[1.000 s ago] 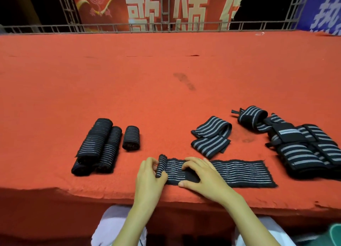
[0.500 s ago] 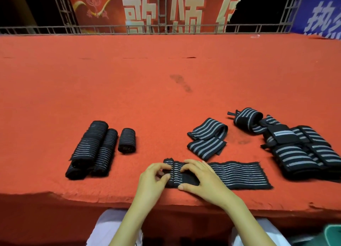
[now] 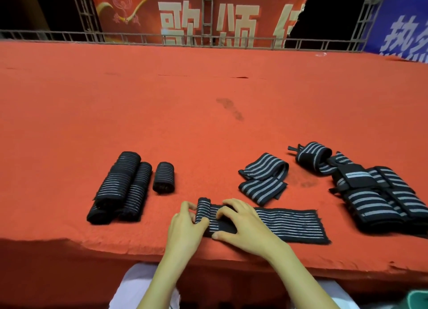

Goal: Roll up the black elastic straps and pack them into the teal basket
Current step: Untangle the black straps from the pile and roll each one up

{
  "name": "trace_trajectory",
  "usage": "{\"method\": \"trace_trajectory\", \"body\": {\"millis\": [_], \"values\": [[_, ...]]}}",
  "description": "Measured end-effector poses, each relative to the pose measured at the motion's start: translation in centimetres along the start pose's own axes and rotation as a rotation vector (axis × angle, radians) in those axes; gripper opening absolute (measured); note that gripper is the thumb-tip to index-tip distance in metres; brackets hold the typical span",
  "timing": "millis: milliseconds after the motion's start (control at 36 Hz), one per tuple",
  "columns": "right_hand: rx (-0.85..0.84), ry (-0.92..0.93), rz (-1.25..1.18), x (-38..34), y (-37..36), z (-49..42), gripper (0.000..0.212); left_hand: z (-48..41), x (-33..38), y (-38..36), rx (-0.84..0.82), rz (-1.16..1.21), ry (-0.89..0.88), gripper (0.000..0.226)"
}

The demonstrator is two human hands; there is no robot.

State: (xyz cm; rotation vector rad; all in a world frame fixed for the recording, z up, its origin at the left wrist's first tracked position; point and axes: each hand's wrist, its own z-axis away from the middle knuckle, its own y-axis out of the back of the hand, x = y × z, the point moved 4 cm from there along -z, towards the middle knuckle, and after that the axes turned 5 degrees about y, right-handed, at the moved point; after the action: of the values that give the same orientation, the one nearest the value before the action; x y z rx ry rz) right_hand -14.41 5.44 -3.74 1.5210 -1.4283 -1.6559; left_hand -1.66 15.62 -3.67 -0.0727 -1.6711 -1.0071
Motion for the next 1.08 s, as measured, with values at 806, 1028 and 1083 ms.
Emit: {"method": "trace_trajectory", "body": {"millis": [806, 1028, 1083], "values": [[-0.026, -0.044, -0.149, -0.4, -1.2, -0.5, 0.043, 0.1, -1.1, 2.6, -0.051, 0.050, -0.161, 0.031], [-0.012, -0.044, -0.162, -0.4, -1.3, -0.4, 0.044, -0.1, -1.7, 1.5, -0.051, 0.077, 0.025, 0.035], [-0.025, -0.047, -0.151, -0.2, -1.1, -0.3, 0.043, -0.1, -1.4, 1.4, -0.033, 0.057, 0.018, 0.035]]}}
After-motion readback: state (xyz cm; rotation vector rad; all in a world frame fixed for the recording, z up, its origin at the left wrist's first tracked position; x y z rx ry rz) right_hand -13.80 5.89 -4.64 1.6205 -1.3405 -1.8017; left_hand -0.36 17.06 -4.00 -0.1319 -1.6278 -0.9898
